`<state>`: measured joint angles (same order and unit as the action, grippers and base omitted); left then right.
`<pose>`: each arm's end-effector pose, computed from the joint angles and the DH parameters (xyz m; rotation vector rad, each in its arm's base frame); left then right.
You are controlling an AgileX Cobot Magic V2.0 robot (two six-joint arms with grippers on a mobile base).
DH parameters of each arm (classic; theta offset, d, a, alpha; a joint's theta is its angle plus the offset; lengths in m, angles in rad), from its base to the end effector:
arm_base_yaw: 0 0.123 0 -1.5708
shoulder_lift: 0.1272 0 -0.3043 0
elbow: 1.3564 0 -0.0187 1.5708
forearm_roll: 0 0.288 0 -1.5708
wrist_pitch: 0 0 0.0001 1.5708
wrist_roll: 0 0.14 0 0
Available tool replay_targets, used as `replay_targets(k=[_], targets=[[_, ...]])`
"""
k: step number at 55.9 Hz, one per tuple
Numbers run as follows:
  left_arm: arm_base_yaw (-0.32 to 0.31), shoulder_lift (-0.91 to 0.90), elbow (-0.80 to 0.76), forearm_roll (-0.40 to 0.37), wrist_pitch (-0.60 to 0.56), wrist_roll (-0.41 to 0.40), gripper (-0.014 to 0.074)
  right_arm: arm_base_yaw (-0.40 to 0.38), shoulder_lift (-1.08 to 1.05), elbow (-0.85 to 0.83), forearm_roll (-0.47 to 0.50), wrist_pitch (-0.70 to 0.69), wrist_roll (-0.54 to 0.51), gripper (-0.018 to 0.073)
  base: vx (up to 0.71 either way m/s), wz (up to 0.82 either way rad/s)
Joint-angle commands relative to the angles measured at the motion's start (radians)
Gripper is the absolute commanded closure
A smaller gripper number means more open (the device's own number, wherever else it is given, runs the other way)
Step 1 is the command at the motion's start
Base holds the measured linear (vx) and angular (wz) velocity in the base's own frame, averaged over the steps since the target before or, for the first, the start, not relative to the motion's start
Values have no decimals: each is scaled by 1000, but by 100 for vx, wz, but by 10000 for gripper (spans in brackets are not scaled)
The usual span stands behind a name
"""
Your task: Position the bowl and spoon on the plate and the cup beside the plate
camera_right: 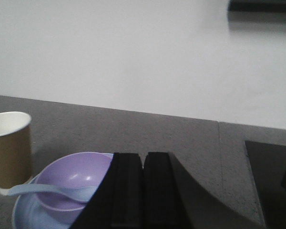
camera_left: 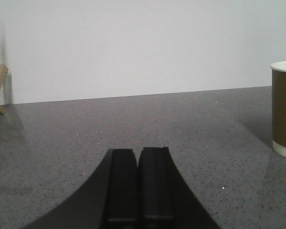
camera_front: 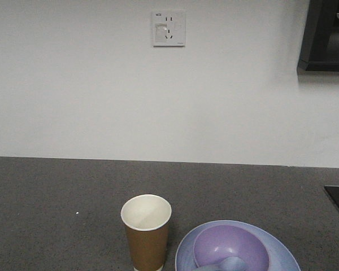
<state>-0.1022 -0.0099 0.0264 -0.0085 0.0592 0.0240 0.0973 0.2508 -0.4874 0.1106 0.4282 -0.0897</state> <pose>0.1231 -0.0127 0.1991 0.0921 1.5570 -0.0688 0.1222 0.0184 0.3303 -0.1068 1.6708 0.1201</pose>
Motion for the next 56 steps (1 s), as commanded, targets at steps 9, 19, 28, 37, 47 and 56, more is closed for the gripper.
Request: replay_targets(k=[9, 19, 28, 37, 47, 56], targets=[[2, -7, -26, -9, -80, -10, 600, -15, -95, 270, -192, -321, 169, 568, 0, 0], [2, -7, -26, -9, -80, -10, 600, -93, -191, 434, -191, -337, 170, 568, 0, 0], [2, -7, -26, -9, -80, -10, 600, -105, -268, 527, -188, -368, 173, 568, 0, 0], [2, -7, -26, -9, -79, -10, 600, -104, -263, 522, -189, -344, 173, 568, 0, 0], [2, -7, -26, -9, -79, -10, 600, -104, -263, 522, -189, -344, 173, 568, 0, 0], [2, -7, -26, -9, -79, -10, 600, -104, -263, 522, -189, -344, 173, 568, 0, 0]])
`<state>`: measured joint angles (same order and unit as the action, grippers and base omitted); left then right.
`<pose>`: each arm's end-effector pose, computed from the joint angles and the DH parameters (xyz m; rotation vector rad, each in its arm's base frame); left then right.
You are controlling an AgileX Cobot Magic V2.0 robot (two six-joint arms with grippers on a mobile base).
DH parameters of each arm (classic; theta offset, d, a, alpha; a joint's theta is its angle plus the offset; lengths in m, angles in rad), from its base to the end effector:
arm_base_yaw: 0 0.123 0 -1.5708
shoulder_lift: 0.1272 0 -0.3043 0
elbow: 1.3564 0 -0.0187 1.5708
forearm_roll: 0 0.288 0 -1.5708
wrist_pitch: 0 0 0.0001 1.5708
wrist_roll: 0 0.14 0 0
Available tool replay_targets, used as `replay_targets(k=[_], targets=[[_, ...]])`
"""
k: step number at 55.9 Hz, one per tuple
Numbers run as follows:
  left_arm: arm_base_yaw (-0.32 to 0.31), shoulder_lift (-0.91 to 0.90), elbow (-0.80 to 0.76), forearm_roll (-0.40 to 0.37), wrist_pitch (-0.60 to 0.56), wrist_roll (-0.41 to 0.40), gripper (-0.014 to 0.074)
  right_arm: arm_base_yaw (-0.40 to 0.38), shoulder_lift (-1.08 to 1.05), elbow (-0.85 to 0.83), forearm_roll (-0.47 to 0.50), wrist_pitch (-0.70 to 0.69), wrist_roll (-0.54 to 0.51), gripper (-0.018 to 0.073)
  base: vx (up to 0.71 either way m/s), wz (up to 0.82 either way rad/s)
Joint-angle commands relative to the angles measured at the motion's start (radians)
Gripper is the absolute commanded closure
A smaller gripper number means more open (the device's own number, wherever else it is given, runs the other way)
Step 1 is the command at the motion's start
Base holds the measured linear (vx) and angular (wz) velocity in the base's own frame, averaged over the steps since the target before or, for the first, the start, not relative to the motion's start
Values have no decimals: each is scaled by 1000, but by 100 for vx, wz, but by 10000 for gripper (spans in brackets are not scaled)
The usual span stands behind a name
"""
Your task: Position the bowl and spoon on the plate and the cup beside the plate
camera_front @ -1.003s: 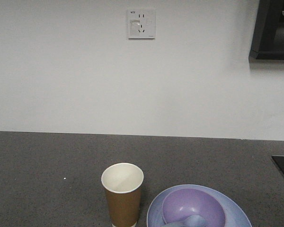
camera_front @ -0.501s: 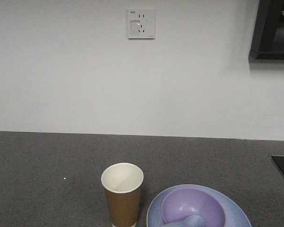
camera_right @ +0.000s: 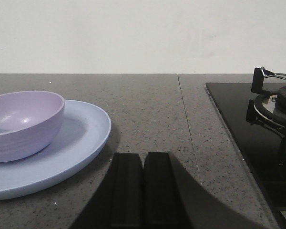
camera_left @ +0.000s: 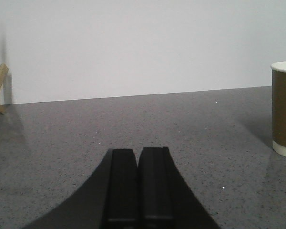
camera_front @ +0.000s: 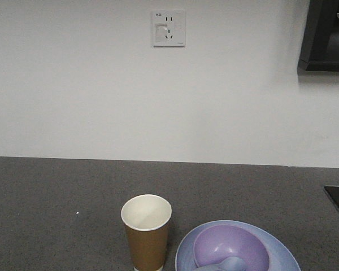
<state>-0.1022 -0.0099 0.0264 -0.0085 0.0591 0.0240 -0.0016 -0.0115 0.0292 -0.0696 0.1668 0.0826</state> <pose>0.1231 -0.0127 0.1991 0.0921 1.5569 -0.0688 0.1231 -0.0018 0.1831 0.0217 1.6676 -0.0003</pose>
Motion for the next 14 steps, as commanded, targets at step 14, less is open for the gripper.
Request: replay_targets(k=[14], targets=[[2, -7, -26, -9, -79, -10, 600, -5, -1, 5, -8, -83, 1, 568, 0, 0]])
